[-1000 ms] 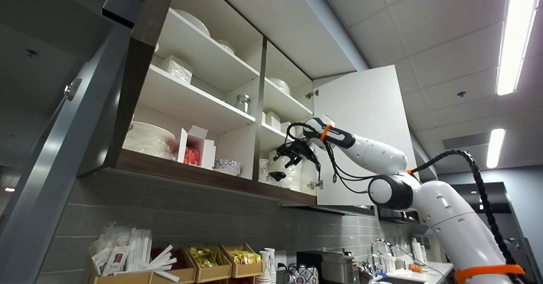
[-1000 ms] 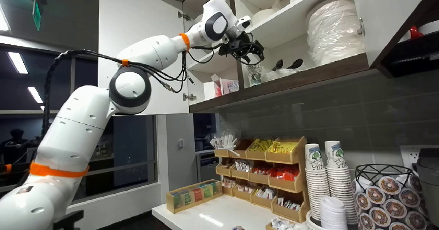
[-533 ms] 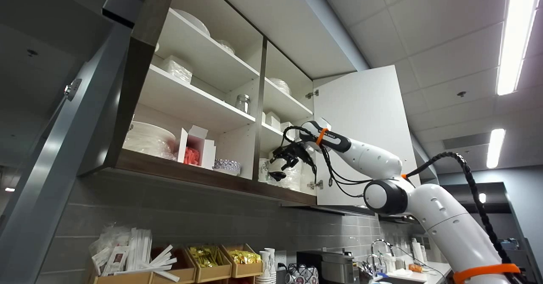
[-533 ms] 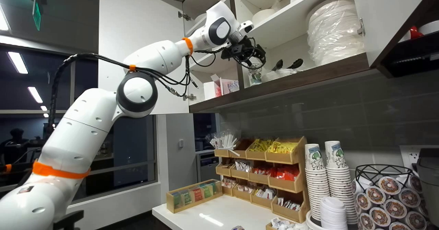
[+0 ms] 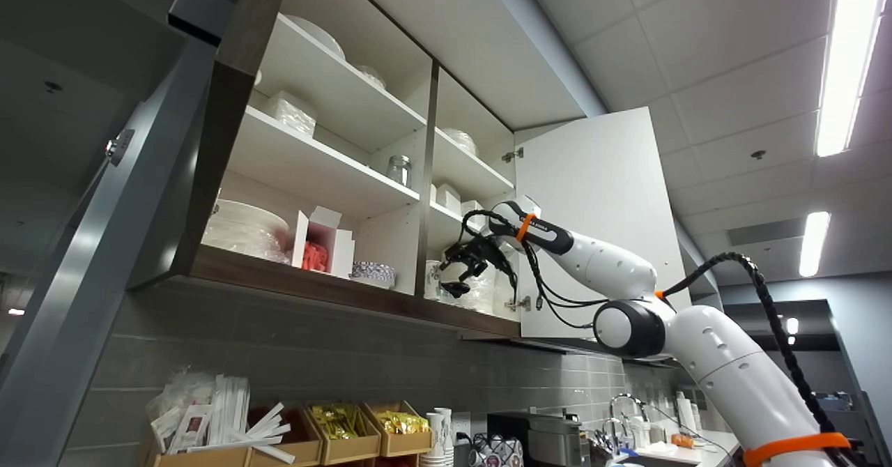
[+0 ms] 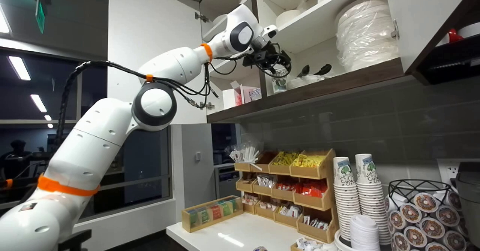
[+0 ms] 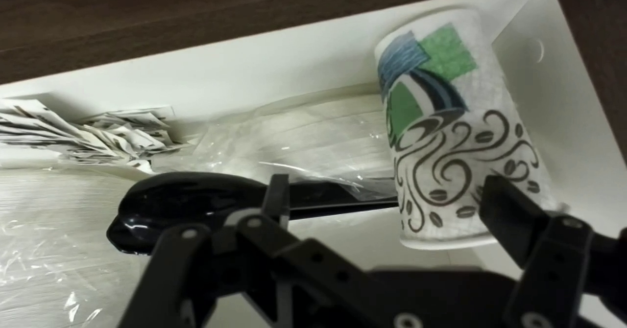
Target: Move the cup, currently in the cabinet, to the counter
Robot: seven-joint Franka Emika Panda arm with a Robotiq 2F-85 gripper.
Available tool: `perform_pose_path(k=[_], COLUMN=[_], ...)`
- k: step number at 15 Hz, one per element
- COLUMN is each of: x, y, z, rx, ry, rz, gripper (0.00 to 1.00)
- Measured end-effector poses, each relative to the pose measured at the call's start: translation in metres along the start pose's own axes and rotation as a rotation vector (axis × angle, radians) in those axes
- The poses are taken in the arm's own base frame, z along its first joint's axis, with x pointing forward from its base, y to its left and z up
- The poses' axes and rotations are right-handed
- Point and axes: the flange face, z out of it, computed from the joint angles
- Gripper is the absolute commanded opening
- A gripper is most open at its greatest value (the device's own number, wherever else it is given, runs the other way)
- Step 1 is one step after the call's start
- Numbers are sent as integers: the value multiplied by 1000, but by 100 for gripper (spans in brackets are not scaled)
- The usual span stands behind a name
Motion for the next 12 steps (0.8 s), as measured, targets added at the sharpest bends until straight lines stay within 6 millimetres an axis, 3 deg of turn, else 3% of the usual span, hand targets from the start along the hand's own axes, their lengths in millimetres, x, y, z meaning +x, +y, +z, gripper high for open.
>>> perform_pose_path(k=[6, 12], x=[10, 7], y=[-14, -15], z=[-32, -22], rx=[28, 21], ry=[58, 39], rz=[-5, -8], gripper=[100, 100])
